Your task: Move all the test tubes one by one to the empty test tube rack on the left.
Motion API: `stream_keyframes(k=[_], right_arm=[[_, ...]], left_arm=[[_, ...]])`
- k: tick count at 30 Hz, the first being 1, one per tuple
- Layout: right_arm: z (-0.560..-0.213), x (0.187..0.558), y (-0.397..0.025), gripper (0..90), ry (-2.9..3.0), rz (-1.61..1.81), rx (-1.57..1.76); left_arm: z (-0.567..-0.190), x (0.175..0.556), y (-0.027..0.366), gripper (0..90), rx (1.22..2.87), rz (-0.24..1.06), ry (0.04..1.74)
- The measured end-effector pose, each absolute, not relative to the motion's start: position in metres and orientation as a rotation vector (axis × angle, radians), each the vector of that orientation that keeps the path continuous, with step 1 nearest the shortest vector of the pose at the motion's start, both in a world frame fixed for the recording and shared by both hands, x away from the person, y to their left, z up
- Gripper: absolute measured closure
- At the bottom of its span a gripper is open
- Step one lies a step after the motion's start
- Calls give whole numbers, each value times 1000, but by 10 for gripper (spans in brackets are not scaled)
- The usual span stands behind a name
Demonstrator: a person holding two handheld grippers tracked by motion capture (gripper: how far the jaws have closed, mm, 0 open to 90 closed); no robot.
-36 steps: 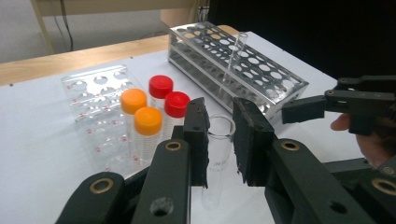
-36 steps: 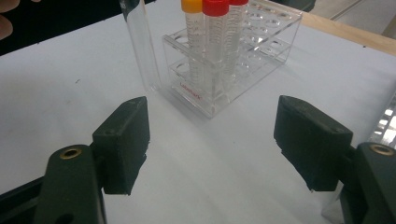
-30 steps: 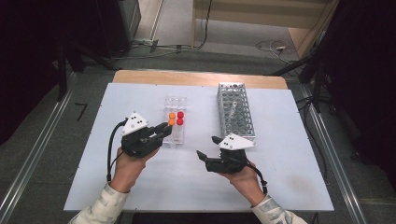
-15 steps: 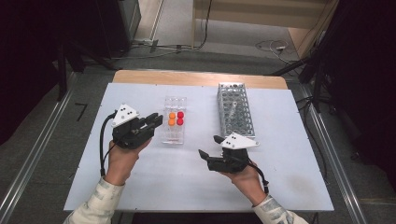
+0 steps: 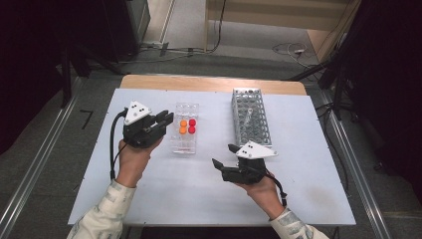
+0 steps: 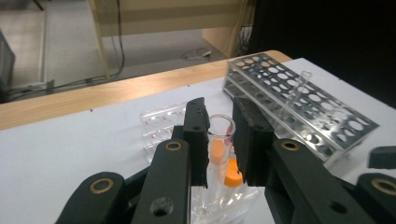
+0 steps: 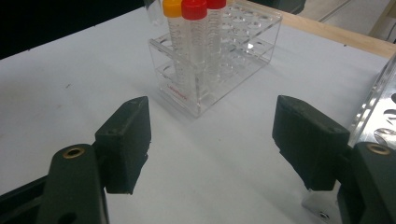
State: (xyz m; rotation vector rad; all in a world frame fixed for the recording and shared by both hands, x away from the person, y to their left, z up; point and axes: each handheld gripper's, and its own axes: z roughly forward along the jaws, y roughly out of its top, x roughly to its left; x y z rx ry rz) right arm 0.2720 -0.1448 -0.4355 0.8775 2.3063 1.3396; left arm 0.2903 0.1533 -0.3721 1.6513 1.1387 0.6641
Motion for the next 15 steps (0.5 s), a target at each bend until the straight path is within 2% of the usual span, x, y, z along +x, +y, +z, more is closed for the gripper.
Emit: stream_keyframes(k=[15], right_arm=[[-435,271,-145,268,2306,1344,872]], left_arm=[[-382,313,144,765,1675,729,1186]])
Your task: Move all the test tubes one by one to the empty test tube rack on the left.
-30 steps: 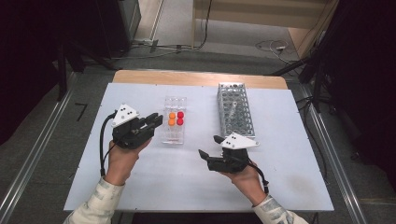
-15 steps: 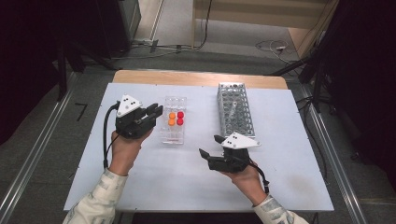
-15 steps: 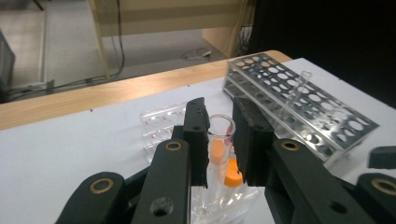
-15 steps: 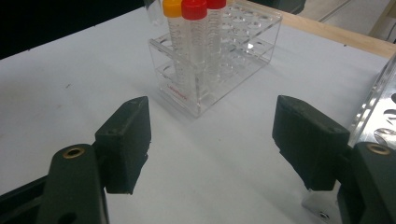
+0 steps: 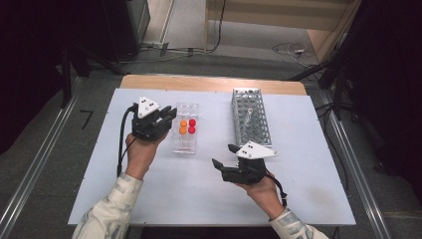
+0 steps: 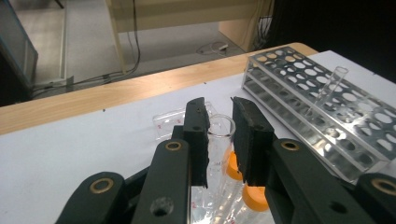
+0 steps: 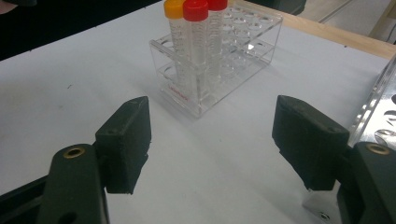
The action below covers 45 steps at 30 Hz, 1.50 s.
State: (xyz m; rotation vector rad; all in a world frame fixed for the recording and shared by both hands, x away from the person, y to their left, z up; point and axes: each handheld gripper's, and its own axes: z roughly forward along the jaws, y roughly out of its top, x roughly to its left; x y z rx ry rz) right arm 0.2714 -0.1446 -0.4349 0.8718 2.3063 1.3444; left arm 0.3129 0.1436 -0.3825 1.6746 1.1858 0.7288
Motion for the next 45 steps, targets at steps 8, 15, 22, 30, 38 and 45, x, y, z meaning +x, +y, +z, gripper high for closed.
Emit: stream_keyframes(k=[8,15,22,30,38,45], right_arm=[[-434,271,-145,269,2302,1346,881],[-434,271,-146,269,2301,1348,876],[-434,271,-146,269,2300,1347,878],[-434,271,-145,269,2303,1345,883],[-434,271,-146,269,2303,1348,882],[-434,271,-146,269,2299,1349,878]], left_arm=[[-387,318,140,765,1681,731,1189],[-392,319,136,765,1700,741,1189],[-406,320,134,764,1719,731,1217],[-421,323,132,762,1745,718,1245],[-422,322,132,717,1730,705,1253],[-420,321,134,666,1723,696,1261]])
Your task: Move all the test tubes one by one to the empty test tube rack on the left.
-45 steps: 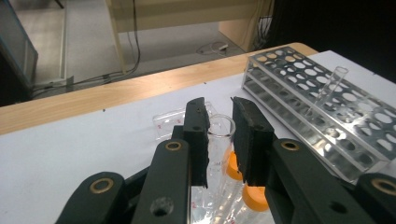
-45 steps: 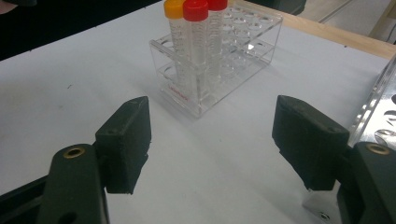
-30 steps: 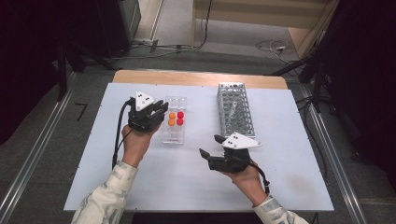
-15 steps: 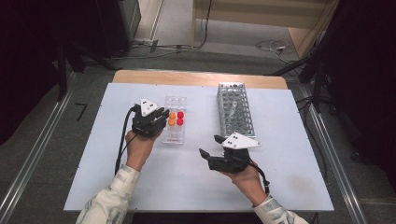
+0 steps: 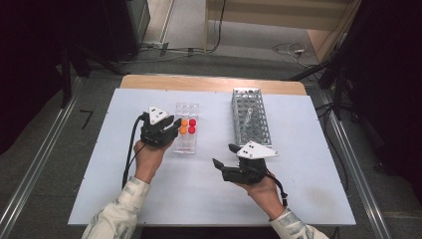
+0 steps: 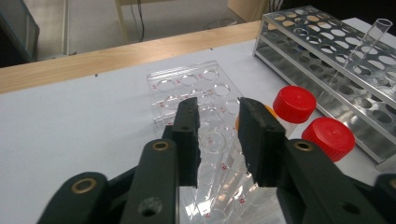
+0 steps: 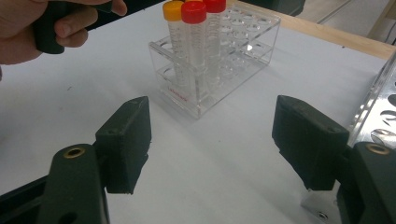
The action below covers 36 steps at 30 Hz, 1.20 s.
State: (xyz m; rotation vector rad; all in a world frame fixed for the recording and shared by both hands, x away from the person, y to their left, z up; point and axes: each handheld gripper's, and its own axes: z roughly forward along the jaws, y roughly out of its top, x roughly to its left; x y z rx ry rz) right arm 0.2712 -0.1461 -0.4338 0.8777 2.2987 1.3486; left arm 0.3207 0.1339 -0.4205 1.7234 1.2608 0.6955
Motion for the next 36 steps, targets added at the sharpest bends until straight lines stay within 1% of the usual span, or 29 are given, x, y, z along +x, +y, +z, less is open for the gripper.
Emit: stream_keyframes(k=[3,5,7,8,13,17,19,22,27,30,36], right_arm=[[-433,272,-147,271,2291,1345,884],[-433,275,-149,272,2273,1345,897],[-432,280,-153,275,2245,1338,916],[-432,284,-156,276,2223,1332,937],[-431,307,-172,287,2124,1297,1025],[-432,328,-183,307,2040,1263,1096],[-431,339,-185,320,1995,1228,1131],[-431,355,-186,361,1945,1174,1167],[-434,379,-182,454,1919,1118,1242],[-438,387,-180,507,1911,1103,1273],[-441,400,-177,579,1909,1054,1367]], left_arm=[[-419,320,136,554,1708,702,1285],[-418,319,139,457,1691,680,1299],[-416,317,141,398,1666,660,1310],[-416,316,142,373,1661,656,1311],[-412,312,145,303,1630,634,1320],[-411,308,147,263,1615,629,1323],[-410,306,147,263,1614,631,1318],[-410,304,148,264,1610,633,1314],[-409,303,148,264,1609,633,1309],[-409,302,148,265,1611,633,1306],[-409,302,148,271,1612,634,1302]])
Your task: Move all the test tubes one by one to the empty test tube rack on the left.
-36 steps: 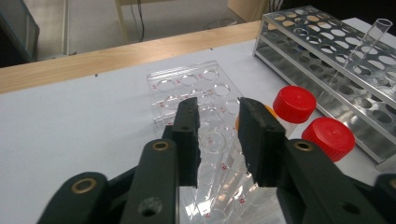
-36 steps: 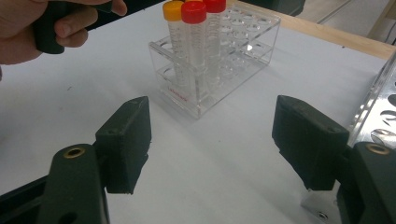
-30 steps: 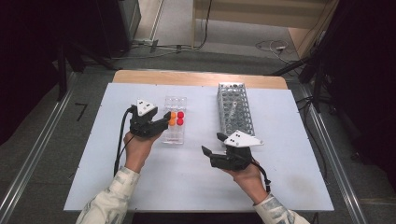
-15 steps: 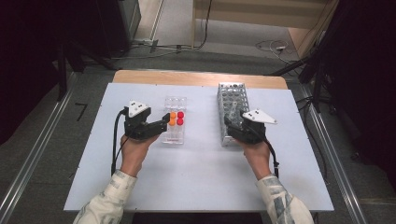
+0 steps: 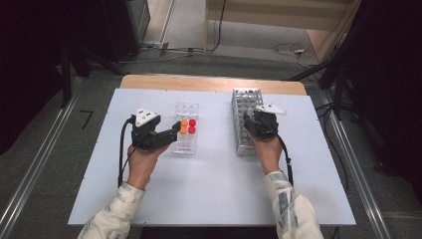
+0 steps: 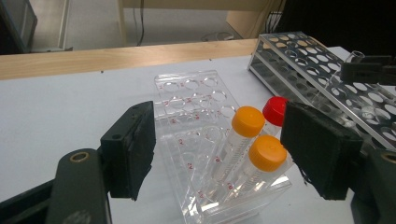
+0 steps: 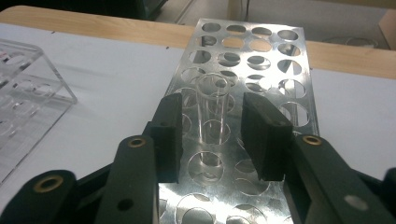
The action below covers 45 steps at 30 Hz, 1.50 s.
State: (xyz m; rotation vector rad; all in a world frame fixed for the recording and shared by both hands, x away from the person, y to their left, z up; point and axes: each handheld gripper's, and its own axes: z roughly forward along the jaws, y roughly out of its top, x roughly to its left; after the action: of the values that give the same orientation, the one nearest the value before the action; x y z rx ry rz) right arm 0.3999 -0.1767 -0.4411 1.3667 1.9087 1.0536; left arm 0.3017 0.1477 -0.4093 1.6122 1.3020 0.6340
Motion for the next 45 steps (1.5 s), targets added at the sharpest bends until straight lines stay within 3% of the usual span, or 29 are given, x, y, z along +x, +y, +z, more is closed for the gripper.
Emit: stream_keyframes(k=[11,20,28,36,45], right_arm=[[-442,408,-170,724,1934,948,1395],[-440,404,-170,733,1893,968,1385],[-415,388,-171,736,1801,1044,1307],[-387,360,-174,737,1822,1141,1189],[-385,326,-166,736,1942,1220,1066]], left_arm=[[-409,300,146,283,1613,638,1294],[-408,299,146,286,1606,636,1289],[-406,298,147,285,1598,632,1284],[-398,292,143,247,1593,631,1256],[-391,284,131,227,1611,597,1201]])
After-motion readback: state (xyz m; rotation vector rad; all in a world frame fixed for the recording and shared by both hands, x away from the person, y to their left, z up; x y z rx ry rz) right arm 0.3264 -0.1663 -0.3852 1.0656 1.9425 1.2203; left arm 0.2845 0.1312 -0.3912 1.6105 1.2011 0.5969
